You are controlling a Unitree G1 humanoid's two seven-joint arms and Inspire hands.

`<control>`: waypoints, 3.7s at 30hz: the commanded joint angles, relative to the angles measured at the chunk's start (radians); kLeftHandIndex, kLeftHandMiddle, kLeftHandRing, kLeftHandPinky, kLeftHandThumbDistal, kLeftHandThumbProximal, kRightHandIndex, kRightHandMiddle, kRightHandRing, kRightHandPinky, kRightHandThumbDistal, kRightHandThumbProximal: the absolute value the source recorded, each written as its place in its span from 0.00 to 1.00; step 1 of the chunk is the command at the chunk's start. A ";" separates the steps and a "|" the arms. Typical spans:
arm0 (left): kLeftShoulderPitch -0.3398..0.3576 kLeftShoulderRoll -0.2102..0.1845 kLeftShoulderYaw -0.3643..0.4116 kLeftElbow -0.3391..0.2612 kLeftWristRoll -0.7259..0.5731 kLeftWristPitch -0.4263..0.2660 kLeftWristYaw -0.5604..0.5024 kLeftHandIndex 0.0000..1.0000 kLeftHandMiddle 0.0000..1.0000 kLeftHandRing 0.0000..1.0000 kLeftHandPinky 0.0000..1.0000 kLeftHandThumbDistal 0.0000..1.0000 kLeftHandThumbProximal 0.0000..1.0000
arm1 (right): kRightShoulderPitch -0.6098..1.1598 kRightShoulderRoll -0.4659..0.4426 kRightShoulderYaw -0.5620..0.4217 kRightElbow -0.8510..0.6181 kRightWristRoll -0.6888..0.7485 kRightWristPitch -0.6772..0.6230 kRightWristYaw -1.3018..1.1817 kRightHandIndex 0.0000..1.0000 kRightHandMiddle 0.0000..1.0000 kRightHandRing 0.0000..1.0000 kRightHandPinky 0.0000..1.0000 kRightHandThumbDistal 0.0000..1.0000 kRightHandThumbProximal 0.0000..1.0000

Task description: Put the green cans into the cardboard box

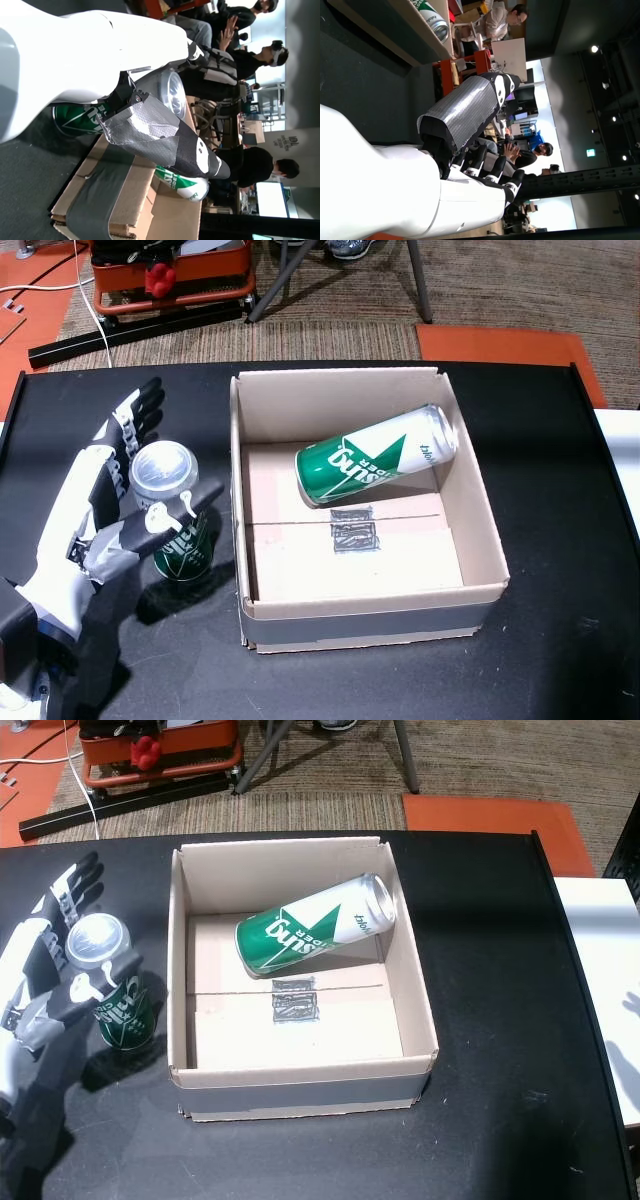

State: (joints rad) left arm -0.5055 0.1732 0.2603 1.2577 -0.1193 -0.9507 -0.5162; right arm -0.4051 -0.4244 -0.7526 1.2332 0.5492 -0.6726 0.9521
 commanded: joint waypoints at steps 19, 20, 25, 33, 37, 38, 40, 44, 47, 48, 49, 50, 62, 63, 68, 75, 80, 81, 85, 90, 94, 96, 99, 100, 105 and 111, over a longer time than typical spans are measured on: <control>-0.034 -0.002 0.000 0.046 0.019 0.163 0.055 1.00 1.00 1.00 1.00 1.00 0.46 | 0.026 0.004 -0.014 -0.005 0.027 -0.023 0.042 0.67 0.71 0.82 0.92 1.00 0.55; -0.034 -0.004 0.004 0.046 0.016 0.163 0.052 1.00 1.00 1.00 1.00 1.00 0.46 | 0.027 0.004 -0.015 -0.004 0.025 -0.025 0.043 0.67 0.70 0.82 0.92 1.00 0.55; -0.035 -0.009 0.017 0.049 0.014 0.170 0.049 1.00 1.00 1.00 1.00 1.00 0.47 | 0.029 0.007 -0.018 -0.006 0.025 -0.037 0.045 0.67 0.70 0.80 0.91 1.00 0.56; -0.048 -0.008 0.036 0.065 0.015 0.238 0.108 0.98 1.00 1.00 1.00 1.00 0.33 | 0.025 0.007 -0.019 -0.004 0.027 -0.036 0.052 0.67 0.69 0.79 0.91 1.00 0.57; -0.053 -0.018 0.063 0.069 -0.004 0.277 0.106 0.92 1.00 1.00 0.99 1.00 0.25 | 0.025 0.006 -0.023 -0.004 0.032 -0.028 0.060 0.67 0.69 0.79 0.91 1.00 0.55; -0.053 -0.021 0.069 0.068 -0.008 0.284 0.104 0.90 1.00 1.00 0.99 1.00 0.23 | 0.026 0.005 -0.024 -0.005 0.034 -0.029 0.063 0.67 0.69 0.79 0.91 1.00 0.55; -0.053 -0.029 0.078 0.066 -0.013 0.290 0.093 0.87 1.00 1.00 0.99 1.00 0.17 | 0.027 0.004 -0.026 -0.007 0.037 -0.030 0.068 0.67 0.69 0.79 0.91 1.00 0.55; -0.054 -0.036 0.096 0.063 -0.021 0.292 0.072 0.84 1.00 1.00 0.99 1.00 0.09 | 0.030 0.003 -0.019 -0.008 0.045 -0.033 0.065 0.67 0.69 0.79 0.90 1.00 0.54; -0.055 -0.035 0.103 0.063 -0.019 0.293 0.065 0.85 1.00 1.00 0.98 1.00 0.06 | 0.030 0.005 -0.018 -0.007 0.050 -0.031 0.064 0.66 0.69 0.79 0.89 1.00 0.55; -0.055 -0.035 0.106 0.063 -0.018 0.294 0.064 0.85 1.00 1.00 0.98 1.00 0.06 | 0.030 0.005 -0.018 -0.005 0.051 -0.031 0.066 0.66 0.69 0.79 0.89 1.00 0.55; -0.055 -0.034 0.105 0.063 -0.014 0.292 0.069 0.84 0.99 1.00 0.98 1.00 0.07 | 0.030 0.005 -0.019 -0.005 0.053 -0.031 0.069 0.66 0.69 0.79 0.89 1.00 0.54; -0.055 -0.034 0.105 0.063 -0.009 0.289 0.075 0.83 0.99 1.00 0.98 1.00 0.08 | 0.030 0.005 -0.017 -0.004 0.053 -0.030 0.068 0.66 0.69 0.79 0.89 1.00 0.54; -0.049 -0.015 0.095 0.063 0.013 0.275 0.116 0.84 0.98 1.00 0.98 1.00 0.13 | 0.022 0.008 -0.009 -0.001 0.053 -0.034 0.068 0.66 0.68 0.79 0.90 1.00 0.55; -0.049 -0.014 0.094 0.063 0.015 0.275 0.123 0.83 0.97 1.00 0.97 1.00 0.13 | 0.021 0.010 -0.008 -0.001 0.052 -0.035 0.065 0.66 0.68 0.79 0.90 1.00 0.55; -0.053 -0.011 0.084 0.065 0.023 0.284 0.160 0.78 0.91 0.95 0.92 1.00 0.10 | 0.016 0.013 -0.006 -0.001 0.052 -0.042 0.063 0.65 0.69 0.79 0.91 1.00 0.55; -0.063 -0.019 0.071 0.069 0.033 0.297 0.215 0.72 0.87 0.89 0.88 0.97 0.09 | 0.015 0.010 -0.008 0.001 0.057 -0.038 0.066 0.66 0.68 0.79 0.91 1.00 0.54; -0.069 -0.030 0.085 0.068 0.017 0.281 0.219 0.68 0.84 0.86 0.83 0.83 0.00 | 0.013 0.008 -0.006 -0.001 0.060 -0.034 0.064 0.67 0.69 0.80 0.92 1.00 0.54; -0.070 -0.032 0.091 0.067 0.012 0.279 0.217 0.68 0.83 0.85 0.81 0.82 0.00 | 0.012 0.007 -0.006 -0.001 0.059 -0.036 0.066 0.67 0.69 0.80 0.92 1.00 0.55; -0.072 -0.034 0.106 0.066 0.001 0.270 0.216 0.66 0.82 0.83 0.76 0.82 0.00 | 0.010 0.011 -0.006 -0.003 0.061 -0.042 0.070 0.67 0.68 0.80 0.92 1.00 0.55; -0.069 -0.032 0.114 0.065 0.000 0.256 0.205 0.64 0.80 0.80 0.74 0.80 0.00 | 0.011 0.016 0.003 -0.005 0.052 -0.053 0.050 0.65 0.67 0.79 0.91 1.00 0.56; -0.068 -0.030 0.116 0.065 -0.003 0.258 0.197 0.66 0.81 0.80 0.73 0.80 0.00 | 0.012 0.014 0.009 -0.002 0.049 -0.054 0.046 0.67 0.69 0.81 0.92 1.00 0.55; -0.068 -0.030 0.116 0.065 -0.003 0.256 0.194 0.66 0.81 0.80 0.73 0.80 0.00 | 0.013 0.015 0.013 -0.005 0.048 -0.054 0.039 0.67 0.69 0.80 0.92 1.00 0.55; -0.068 -0.030 0.115 0.065 0.001 0.255 0.200 0.65 0.80 0.80 0.73 0.83 0.00 | 0.013 0.014 0.014 -0.005 0.052 -0.053 0.041 0.67 0.69 0.81 0.92 1.00 0.55; -0.068 -0.031 0.117 0.065 -0.003 0.257 0.196 0.65 0.81 0.81 0.73 0.82 0.00 | 0.014 0.015 0.014 -0.005 0.054 -0.055 0.042 0.67 0.69 0.81 0.92 1.00 0.55; -0.066 -0.033 0.126 0.065 -0.009 0.255 0.187 0.65 0.80 0.81 0.73 0.82 0.00 | 0.015 0.015 0.012 -0.002 0.061 -0.054 0.051 0.67 0.69 0.80 0.93 1.00 0.55; -0.066 -0.032 0.142 0.065 -0.018 0.267 0.176 0.66 0.81 0.83 0.73 0.83 0.00 | 0.013 0.017 0.015 0.000 0.055 -0.057 0.037 0.66 0.68 0.79 0.92 1.00 0.56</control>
State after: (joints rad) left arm -0.5778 0.1399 0.3943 1.3149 -0.1213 -0.6832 -0.3317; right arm -0.3901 -0.4179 -0.7353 1.2314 0.6029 -0.7250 0.9958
